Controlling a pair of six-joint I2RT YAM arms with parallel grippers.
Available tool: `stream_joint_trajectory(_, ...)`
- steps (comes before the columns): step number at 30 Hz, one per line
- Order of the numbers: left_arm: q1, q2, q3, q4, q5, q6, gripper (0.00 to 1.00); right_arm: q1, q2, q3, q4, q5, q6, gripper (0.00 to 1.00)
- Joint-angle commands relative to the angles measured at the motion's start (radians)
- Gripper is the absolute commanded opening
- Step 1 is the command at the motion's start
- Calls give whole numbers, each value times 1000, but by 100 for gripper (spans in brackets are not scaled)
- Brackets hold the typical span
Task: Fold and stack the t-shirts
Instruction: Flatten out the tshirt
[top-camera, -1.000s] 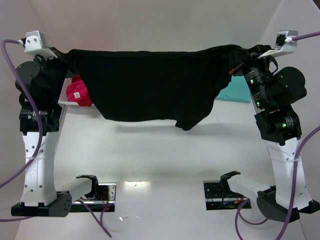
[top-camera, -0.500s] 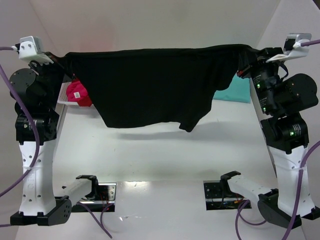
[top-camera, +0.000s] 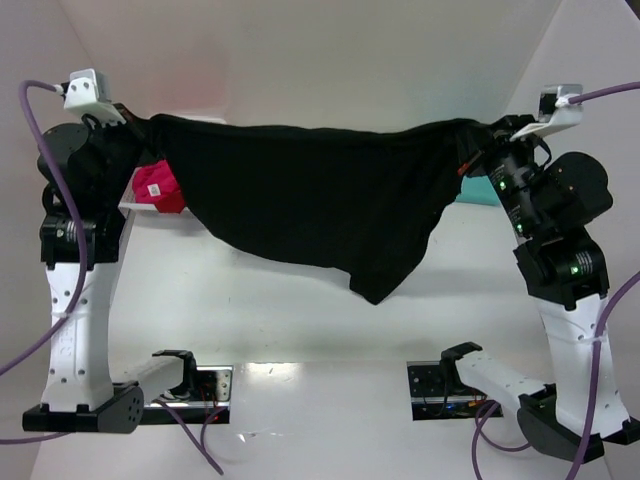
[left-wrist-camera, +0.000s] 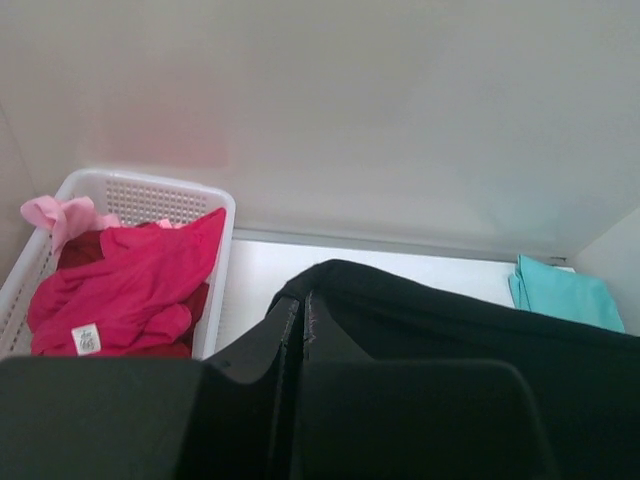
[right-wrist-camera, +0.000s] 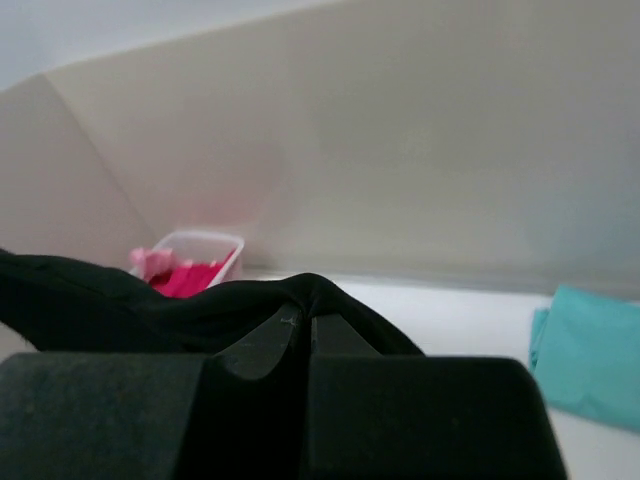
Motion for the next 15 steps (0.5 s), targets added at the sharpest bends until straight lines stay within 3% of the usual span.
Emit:
stream_joint_trajectory(1,10,-123,-6,-76,21,24,0,-8,-94,-5,-97,-112,74,0)
stream_joint_trajectory(5,10,-148,47,-205,21,24,0,-8,-105,98,-167,-157,137,0)
stream_joint_trajectory(7,10,-96,29,-226,-14,12,0,-8,-28,100,-167,-183,167,0)
stream_joint_trajectory(12,10,7,-68,-138,-24,-11,0,-8,73,-96,-97,-168,191,0)
stream_joint_trajectory(15,10,114,-161,-56,40,-31,0,-8,151,-250,-18,-126,219,0)
